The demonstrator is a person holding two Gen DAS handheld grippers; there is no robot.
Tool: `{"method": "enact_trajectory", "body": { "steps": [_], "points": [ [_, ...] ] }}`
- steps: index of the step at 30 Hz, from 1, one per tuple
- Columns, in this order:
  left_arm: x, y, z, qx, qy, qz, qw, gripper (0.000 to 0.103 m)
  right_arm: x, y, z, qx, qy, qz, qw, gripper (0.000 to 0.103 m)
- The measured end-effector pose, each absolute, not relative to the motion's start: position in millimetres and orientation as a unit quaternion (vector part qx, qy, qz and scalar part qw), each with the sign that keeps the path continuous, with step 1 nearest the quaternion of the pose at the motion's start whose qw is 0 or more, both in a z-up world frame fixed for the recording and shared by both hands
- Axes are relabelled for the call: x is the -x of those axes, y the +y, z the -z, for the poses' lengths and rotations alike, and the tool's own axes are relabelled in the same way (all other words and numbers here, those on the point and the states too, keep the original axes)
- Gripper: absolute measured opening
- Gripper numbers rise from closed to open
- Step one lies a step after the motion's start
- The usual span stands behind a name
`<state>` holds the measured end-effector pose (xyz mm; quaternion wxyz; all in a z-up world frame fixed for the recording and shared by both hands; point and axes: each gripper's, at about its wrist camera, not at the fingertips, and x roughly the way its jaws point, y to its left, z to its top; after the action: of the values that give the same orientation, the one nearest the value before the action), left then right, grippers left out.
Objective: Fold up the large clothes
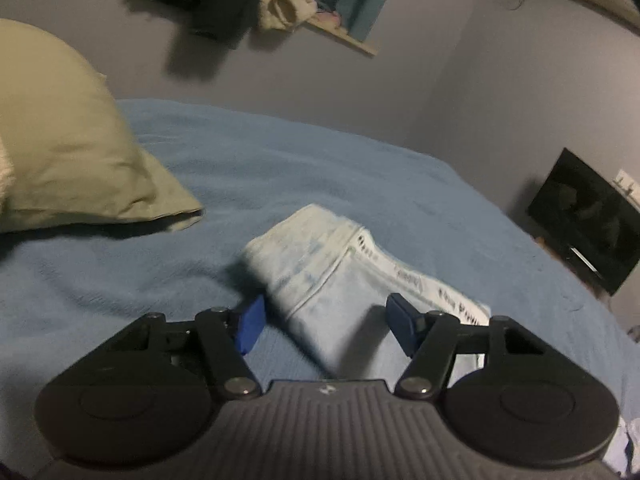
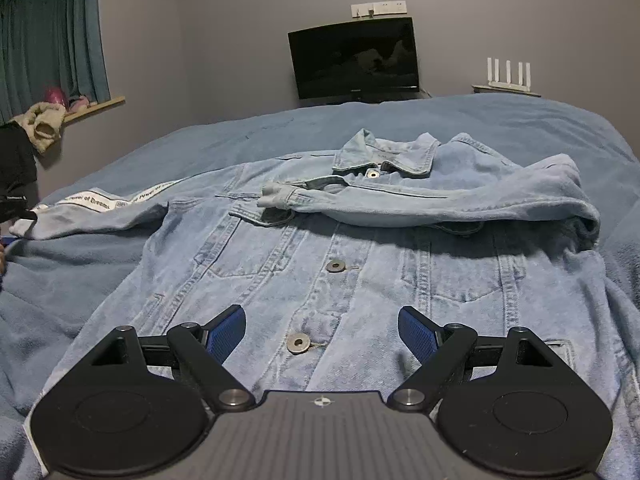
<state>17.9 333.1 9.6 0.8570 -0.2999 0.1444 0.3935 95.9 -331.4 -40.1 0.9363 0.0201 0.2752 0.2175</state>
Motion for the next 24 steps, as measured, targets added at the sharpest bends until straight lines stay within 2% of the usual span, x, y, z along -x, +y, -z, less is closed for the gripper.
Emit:
{"method": "enact_trajectory", "body": {
  "steps": [1, 2, 5, 11, 14, 24],
  "points": [
    [-22, 339, -8, 0.303, 0.144, -0.391, 0.857, 0.043, -97, -331, 41, -0.023, 0.277, -0.219, 0.935, 0.086],
    [-21, 342, -7, 0.308, 0.142, -0.393, 0.855, 0.026, -98, -330, 42, -0.025, 0.279, -0.221, 0.934, 0.086],
    [-9, 342, -7, 0.328, 0.109, -0.364, 0.865, 0.015, -101, -328, 42, -0.028, 0.279, -0.222, 0.934, 0.085],
    [-21, 291, -56, 0.250, 0.087, -0.288, 0.920, 0.014, -109, -329, 25, -0.003, 0.239, -0.208, 0.949, 0.085],
    [-45, 246, -90, 0.210, 0.083, -0.229, 0.947, 0.012, -114, -338, 23, -0.023, 0.246, -0.198, 0.949, 0.085],
    [-163, 31, -164, 0.111, 0.102, -0.037, 0.988, 0.012, -108, -341, 37, -0.051, 0.280, -0.230, 0.930, 0.084]
  ]
}}
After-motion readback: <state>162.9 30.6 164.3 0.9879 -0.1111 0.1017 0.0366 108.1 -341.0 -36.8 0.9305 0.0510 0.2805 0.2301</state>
